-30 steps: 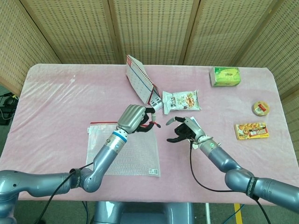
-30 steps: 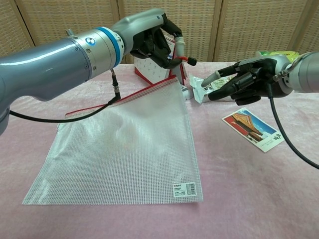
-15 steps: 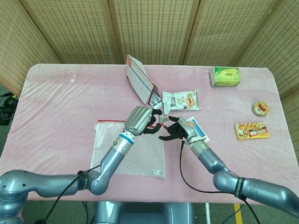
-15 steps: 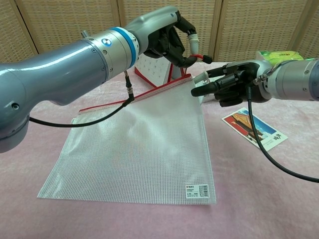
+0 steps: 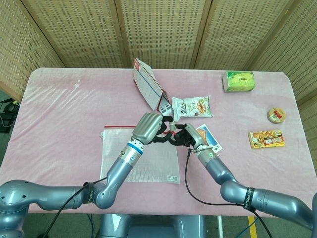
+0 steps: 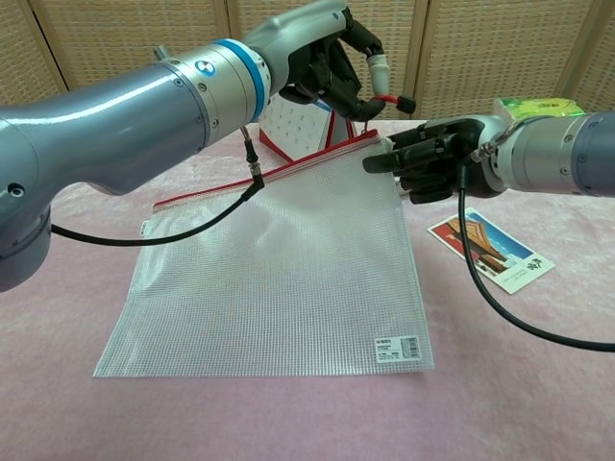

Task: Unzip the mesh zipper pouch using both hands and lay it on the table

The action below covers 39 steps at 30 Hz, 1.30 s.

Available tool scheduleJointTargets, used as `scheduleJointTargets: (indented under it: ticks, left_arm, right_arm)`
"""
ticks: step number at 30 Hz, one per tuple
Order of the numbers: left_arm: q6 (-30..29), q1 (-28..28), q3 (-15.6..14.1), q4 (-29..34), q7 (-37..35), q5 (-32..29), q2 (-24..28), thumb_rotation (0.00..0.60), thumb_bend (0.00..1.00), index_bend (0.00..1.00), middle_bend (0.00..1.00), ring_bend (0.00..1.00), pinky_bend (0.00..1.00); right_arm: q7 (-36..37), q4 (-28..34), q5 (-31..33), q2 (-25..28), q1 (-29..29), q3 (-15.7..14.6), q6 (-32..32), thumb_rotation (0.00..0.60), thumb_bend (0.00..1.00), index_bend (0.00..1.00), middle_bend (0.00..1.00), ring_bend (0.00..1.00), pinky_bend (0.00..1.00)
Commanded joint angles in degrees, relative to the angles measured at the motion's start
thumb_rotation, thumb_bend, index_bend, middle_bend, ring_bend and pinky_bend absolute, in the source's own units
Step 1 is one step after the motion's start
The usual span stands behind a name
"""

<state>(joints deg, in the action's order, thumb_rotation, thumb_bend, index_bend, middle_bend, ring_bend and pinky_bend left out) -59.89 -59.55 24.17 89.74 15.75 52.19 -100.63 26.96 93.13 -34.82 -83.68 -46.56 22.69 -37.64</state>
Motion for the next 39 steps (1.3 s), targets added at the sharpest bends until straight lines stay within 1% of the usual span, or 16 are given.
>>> scheduleJointTargets:
  ticks: [1, 4, 8, 13, 17, 25, 34, 39]
  left_arm:
    - [0.02, 0.07, -0.17, 0.20, 0.17, -0.19, 0.18, 0.600, 0.72, 0.86, 1.00, 1.00, 1.00]
    - [0.11, 0.15, -0.25, 0.37, 0.00, -0.31, 0.26, 0.600, 0.72, 0.86, 1.00, 1.00, 1.00]
    - [-0.02, 0.39, -0.46, 0.32, -0.35, -0.14, 0.32, 0.600, 0.72, 0.86, 1.00, 1.00, 1.00]
    - [0.32, 1.31, -0.63, -0.63, -1.62, -0.87, 0.99, 0.600, 0.72, 0.86, 1.00, 1.00, 1.00]
    - [1.01, 1.99, -1.59, -2.28, -2.85, 0.65, 1.85, 0.600, 0.72, 0.86, 1.00, 1.00, 1.00]
    - [2.99, 3.18, -2.13, -4.63, -5.44, 0.46, 3.25, 0.600, 0.72, 0.86, 1.00, 1.00, 1.00]
    - [4.65, 4.60, -2.77, -6.66, -7.37, -0.01, 5.10, 0.600, 0.72, 0.86, 1.00, 1.00, 1.00]
    - [5.28, 5.96, -3.33, -7.77, -8.86, 0.09, 6.63, 0.600, 0.72, 0.86, 1.00, 1.00, 1.00]
  right_arm:
    - [-0.04, 0.33, -0.35, 0.18, 0.34, 0.24, 0.21, 0.600, 0.63, 0.70, 1.00, 1.00, 1.00]
    - [0.12, 0.57, -0.85, 0.35, 0.68, 0.46, 0.50, 0.600, 0.68, 0.77, 1.00, 1.00, 1.00]
    - [0.87, 0.99, -1.82, 0.79, 1.38, 0.91, 1.45, 0.600, 0.71, 0.78, 1.00, 1.00, 1.00]
    - [2.74, 1.72, -3.63, 2.13, 2.98, 1.63, 3.50, 0.600, 0.72, 0.80, 1.00, 1.00, 1.00]
    - [5.38, 2.16, -5.03, 3.36, 4.52, 2.92, 5.83, 0.600, 0.74, 0.81, 1.00, 1.00, 1.00]
    - [8.94, 2.51, -7.63, 4.60, 6.58, 4.85, 8.50, 0.600, 0.74, 0.81, 1.00, 1.00, 1.00]
    - [13.16, 3.57, -11.26, 5.52, 9.12, 7.83, 9.75, 0.600, 0.74, 0.81, 1.00, 1.00, 1.00]
    - [14.51, 3.63, -12.53, 6.76, 10.13, 8.92, 10.06, 0.600, 0.75, 0.81, 1.00, 1.00, 1.00]
